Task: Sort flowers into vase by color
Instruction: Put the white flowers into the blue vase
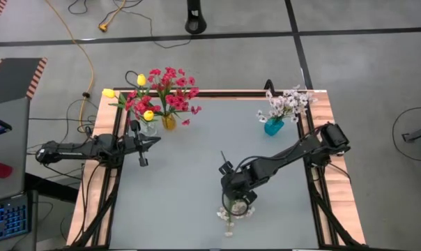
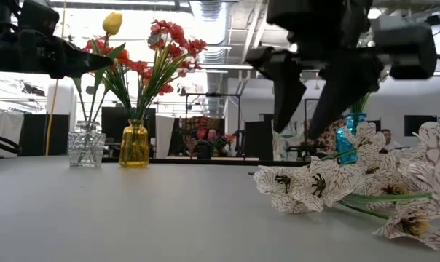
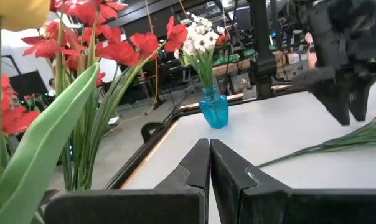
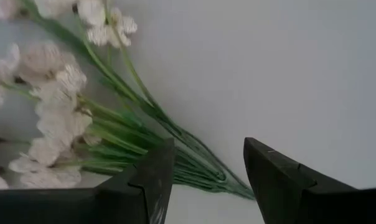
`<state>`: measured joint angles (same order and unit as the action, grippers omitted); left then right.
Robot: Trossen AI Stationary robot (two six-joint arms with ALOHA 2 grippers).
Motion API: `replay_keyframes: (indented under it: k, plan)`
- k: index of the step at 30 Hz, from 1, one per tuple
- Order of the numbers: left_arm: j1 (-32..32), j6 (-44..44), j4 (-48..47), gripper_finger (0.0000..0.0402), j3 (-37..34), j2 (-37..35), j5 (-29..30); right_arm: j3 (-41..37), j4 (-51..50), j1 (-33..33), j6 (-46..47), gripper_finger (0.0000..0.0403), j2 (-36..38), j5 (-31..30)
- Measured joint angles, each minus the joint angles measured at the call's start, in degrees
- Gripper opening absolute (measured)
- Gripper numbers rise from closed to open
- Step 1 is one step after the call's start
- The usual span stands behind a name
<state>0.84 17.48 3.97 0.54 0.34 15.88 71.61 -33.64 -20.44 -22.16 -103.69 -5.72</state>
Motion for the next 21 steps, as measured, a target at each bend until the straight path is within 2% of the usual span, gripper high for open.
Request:
replay_keyframes:
  k: [10, 13, 21]
  plan:
    - [0.0, -2.1, 0.0, 0.0, 0.0, 0.0, 0.0, 0.0, -1.9, 0.8, -12.5, 0.0219, -0.7, 0.2]
    - [0.0, -2.2, 0.0, 0.0, 0.0, 0.0, 0.0, 0.0, -2.4, 1.2, -16.6, 0.0219, -1.9, 1.7]
    - [0.0, -2.3, 0.0, 0.0, -0.1, 0.0, -0.1, 0.0, -2.1, 1.5, -28.0, 0.0219, -5.6, 0.8]
